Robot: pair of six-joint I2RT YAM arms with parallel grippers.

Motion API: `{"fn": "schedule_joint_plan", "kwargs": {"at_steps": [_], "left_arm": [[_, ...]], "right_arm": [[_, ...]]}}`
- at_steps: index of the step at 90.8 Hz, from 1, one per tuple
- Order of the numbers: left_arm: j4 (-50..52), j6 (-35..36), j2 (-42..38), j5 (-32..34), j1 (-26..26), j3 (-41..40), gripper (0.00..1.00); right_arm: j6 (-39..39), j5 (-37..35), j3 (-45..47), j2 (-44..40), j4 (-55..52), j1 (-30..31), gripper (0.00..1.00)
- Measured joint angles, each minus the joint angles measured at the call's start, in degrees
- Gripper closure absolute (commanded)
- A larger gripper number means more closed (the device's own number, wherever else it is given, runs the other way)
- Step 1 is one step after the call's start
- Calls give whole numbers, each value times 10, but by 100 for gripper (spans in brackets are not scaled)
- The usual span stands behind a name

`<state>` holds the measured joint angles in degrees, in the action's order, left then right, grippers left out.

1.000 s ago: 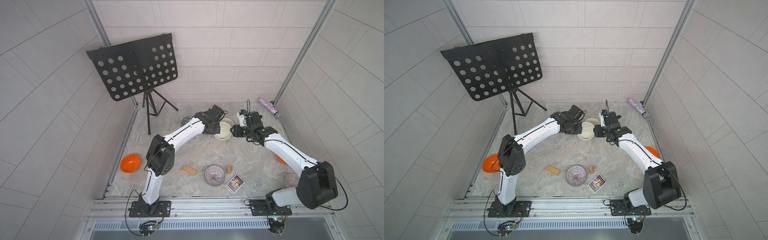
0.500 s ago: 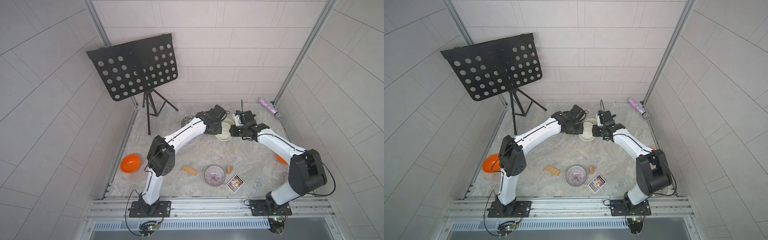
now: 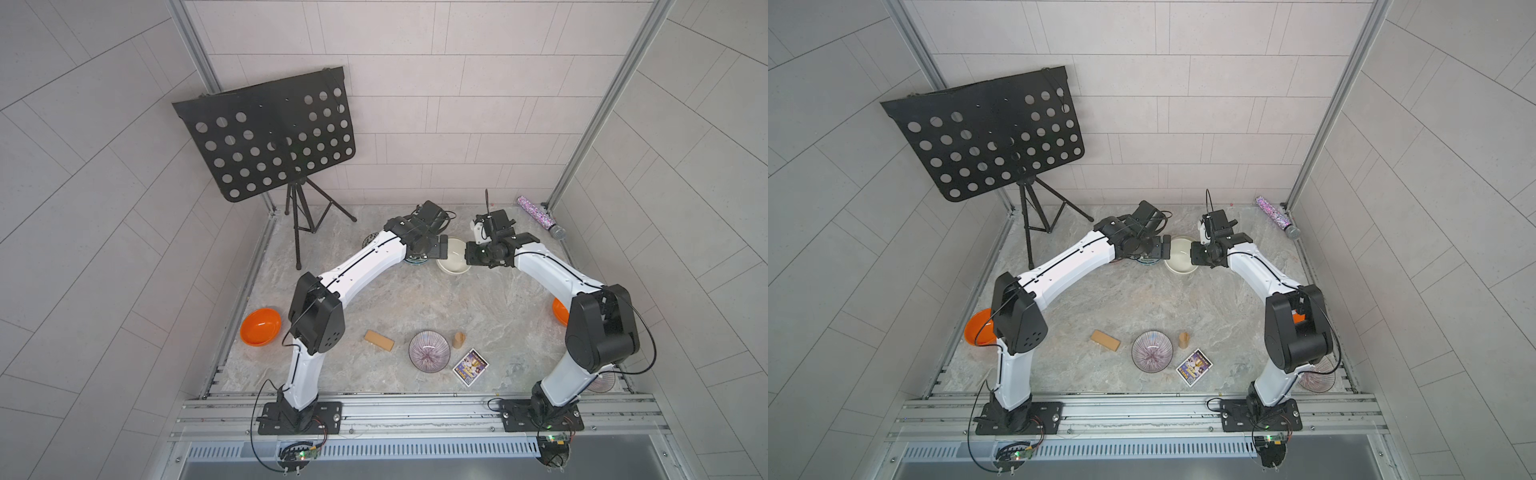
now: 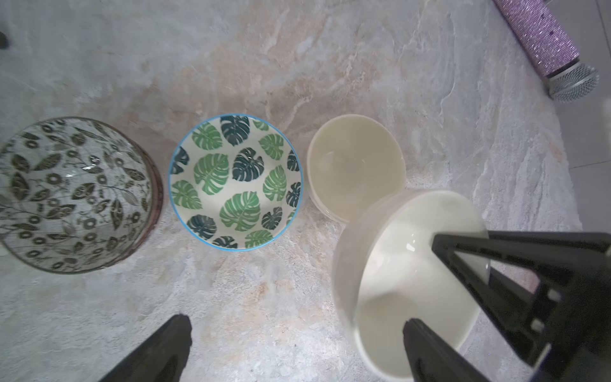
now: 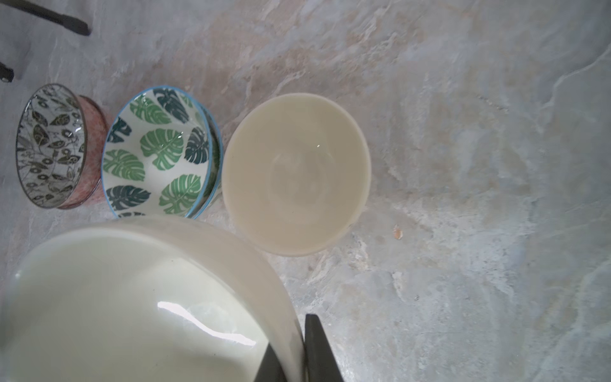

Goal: Stack the bowls
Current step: Place the bowl in the bowl.

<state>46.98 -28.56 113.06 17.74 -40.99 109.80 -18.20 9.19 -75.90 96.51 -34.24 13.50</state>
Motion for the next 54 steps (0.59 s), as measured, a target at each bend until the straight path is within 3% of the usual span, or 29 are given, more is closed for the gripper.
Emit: {"fn": "schedule_joint_plan", "kwargs": {"at_steps": [24, 54], "left_arm": [[-19, 5, -124, 48, 53, -95, 0], [-22, 7, -136, 57, 80, -154, 0]], "right_arm": [[18, -11, -118, 95, -32, -29, 100], [38, -37, -208, 198, -68, -26, 100]]}}
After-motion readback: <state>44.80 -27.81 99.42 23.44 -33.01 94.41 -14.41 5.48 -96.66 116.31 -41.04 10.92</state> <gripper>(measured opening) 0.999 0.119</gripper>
